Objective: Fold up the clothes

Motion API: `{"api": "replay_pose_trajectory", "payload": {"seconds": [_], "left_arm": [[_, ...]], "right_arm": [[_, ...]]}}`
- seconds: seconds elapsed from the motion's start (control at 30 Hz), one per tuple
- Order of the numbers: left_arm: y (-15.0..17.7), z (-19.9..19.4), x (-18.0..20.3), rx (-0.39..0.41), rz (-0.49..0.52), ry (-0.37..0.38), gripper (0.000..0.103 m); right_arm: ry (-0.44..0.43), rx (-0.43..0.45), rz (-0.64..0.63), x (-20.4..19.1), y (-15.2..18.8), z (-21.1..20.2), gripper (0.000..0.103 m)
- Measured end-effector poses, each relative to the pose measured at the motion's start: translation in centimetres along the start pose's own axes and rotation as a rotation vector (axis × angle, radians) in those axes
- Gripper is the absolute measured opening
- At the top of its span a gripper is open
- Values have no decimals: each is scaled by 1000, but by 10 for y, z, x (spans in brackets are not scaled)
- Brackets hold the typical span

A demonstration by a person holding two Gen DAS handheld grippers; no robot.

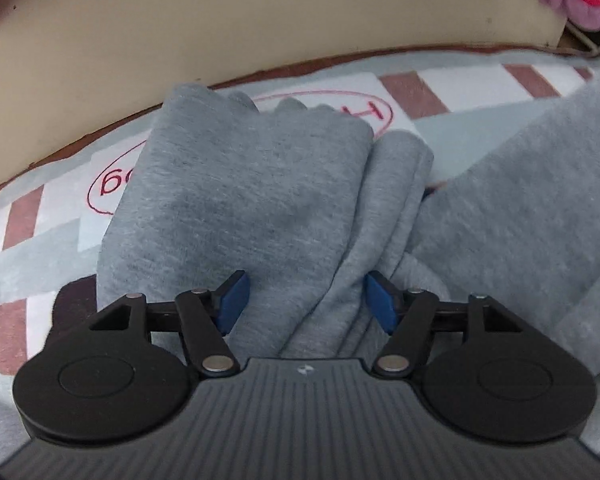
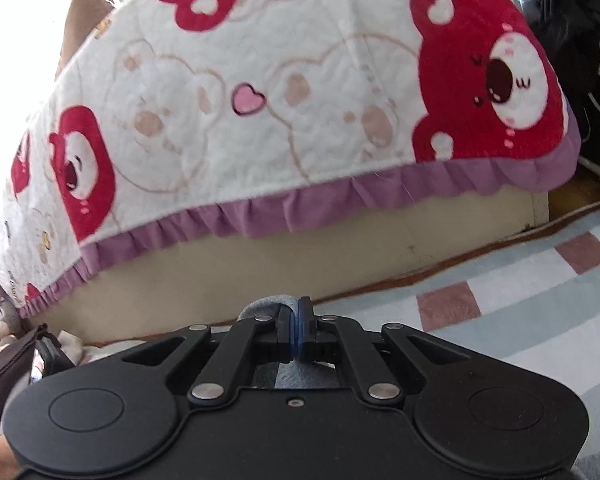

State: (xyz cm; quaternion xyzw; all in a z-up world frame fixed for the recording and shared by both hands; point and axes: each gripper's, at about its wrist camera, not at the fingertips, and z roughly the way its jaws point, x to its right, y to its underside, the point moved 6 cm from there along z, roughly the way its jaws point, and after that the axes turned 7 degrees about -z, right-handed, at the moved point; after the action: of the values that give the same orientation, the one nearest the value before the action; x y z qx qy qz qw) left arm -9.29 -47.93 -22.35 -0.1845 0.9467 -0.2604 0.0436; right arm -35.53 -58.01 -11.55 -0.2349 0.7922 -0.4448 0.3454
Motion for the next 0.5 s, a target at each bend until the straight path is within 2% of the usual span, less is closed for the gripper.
{"api": "replay_pose_trajectory", "payload": {"seconds": [0.07, 0.13, 0.3, 0.43, 0.5], "left_arm": [[-4, -6, -2, 18, -1, -11, 3], [-17, -25, -10, 85, -25, -47, 3], [-49, -129, -76, 398, -165, -156, 2], [-47, -229, -148, 674, -288, -217, 3], [-38, -264, -183, 765, -359, -293, 3]], "right_arm": [[13, -9, 8, 4, 3, 2, 2], [25, -13, 13, 8, 4, 4, 2], [34, -4, 22, 11, 4, 1, 2], [7, 27, 42, 11, -2, -6, 2], [-28, 51, 61, 11, -7, -10, 2]]}}
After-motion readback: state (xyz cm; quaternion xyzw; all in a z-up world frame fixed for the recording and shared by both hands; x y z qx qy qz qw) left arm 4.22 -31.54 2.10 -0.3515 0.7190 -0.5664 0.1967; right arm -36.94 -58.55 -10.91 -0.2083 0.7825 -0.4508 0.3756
